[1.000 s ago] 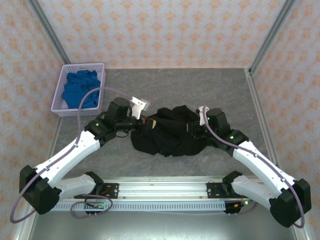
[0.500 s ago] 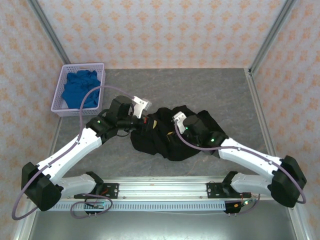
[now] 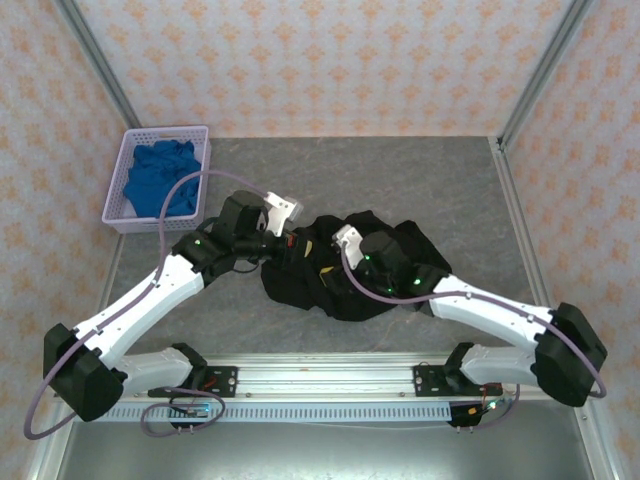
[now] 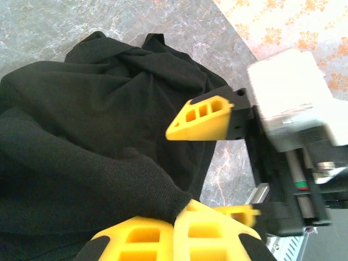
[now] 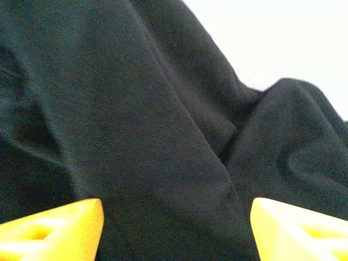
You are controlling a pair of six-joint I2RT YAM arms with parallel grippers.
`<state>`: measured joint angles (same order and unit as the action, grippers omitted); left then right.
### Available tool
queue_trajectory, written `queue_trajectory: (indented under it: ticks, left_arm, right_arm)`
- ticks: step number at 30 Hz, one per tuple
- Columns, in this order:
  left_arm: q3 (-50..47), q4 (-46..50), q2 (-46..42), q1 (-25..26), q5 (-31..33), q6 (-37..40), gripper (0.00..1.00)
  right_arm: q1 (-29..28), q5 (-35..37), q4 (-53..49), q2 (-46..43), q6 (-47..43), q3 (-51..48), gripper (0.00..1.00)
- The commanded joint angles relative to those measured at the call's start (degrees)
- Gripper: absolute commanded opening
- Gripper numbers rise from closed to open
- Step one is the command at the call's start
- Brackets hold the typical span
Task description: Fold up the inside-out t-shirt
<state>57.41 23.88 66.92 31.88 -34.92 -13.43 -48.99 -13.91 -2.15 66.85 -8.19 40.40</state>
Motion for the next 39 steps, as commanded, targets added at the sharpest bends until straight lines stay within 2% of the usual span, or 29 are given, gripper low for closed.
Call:
queue_trajectory:
  ticks: [1, 6, 10, 11, 14, 15, 17, 19, 20, 23, 25, 29, 32, 35, 37, 39]
  left_arm:
    - [2.3, 0.5, 0.2, -0.3, 1.0, 1.0, 0.0]
    - [2.3, 0.3, 0.5, -0.2, 0.6, 0.8, 0.0]
    - [2.1, 0.7, -0.1, -0.3, 0.9, 1.0, 0.0]
    - [2.0, 0.8, -0.3, -0.3, 1.1, 1.1, 0.0]
    - [1.4, 1.2, -0.8, -0.3, 3.5, 1.1, 0.0]
    - [1.1, 1.5, -1.1, -0.3, 5.2, 1.0, 0.0]
    - [0.5, 2.1, -1.3, -0.3, 10.2, 0.5, 0.0]
    - [0.0, 3.0, -1.0, -0.2, 17.9, -0.2, 0.0]
    - [-0.2, 3.5, -0.4, -0.2, 22.2, -0.5, 0.0]
    - [0.6, 5.0, 1.8, -0.2, 32.2, -1.8, 0.0]
    - [1.6, 5.6, 3.0, -0.1, 34.7, -2.4, 0.1]
    - [0.7, 3.5, 1.0, 2.4, 35.6, -2.3, 0.32]
    - [-3.2, -2.0, -4.0, 6.1, 32.5, -1.3, 0.42]
    - [-6.9, -7.9, -6.4, 7.8, 23.7, -1.1, 0.46]
    - [-7.4, -9.8, -5.0, 8.9, 17.9, -0.3, 0.47]
    - [-5.7, -9.1, -1.1, 10.5, 15.3, 1.6, 0.47]
  right_arm:
    - [-0.2, -4.1, -0.4, -1.8, 0.7, -0.4, 0.72]
    - [-0.2, -5.5, 2.0, 0.7, 1.9, -0.2, 0.72]
    - [-0.2, -0.8, 3.7, 5.6, 2.9, 0.2, 0.68]
    - [-0.1, 0.4, 4.4, 6.3, 3.2, 0.3, 0.63]
    - [1.1, 0.9, 5.9, 5.9, 5.5, 0.0, 0.35]
    - [1.9, -0.6, 6.0, 4.7, 6.3, -0.4, 0.25]
    - [4.2, -5.0, 6.6, 1.8, 8.3, -1.7, 0.13]
    - [7.3, -11.1, 7.9, -1.3, 11.2, -3.5, 0.03]
    - [8.9, -14.5, 8.6, -2.4, 12.7, -4.1, 0.0]
    - [12.7, -23.1, 10.2, -3.1, 18.2, -4.4, 0.0]
    - [14.3, -26.6, 12.8, -2.3, 22.6, -4.5, 0.0]
    - [17.3, -29.7, 20.6, 0.4, 32.3, -4.9, 0.0]
    - [18.9, -30.0, 23.1, 2.5, 37.0, -4.4, 0.0]
    - [20.2, -30.5, 23.3, 3.7, 39.3, -3.5, 0.0]
    - [20.7, -30.7, 22.8, 4.0, 40.0, -3.2, 0.0]
    - [20.8, -30.5, 22.0, 4.1, 40.1, -2.8, 0.0]
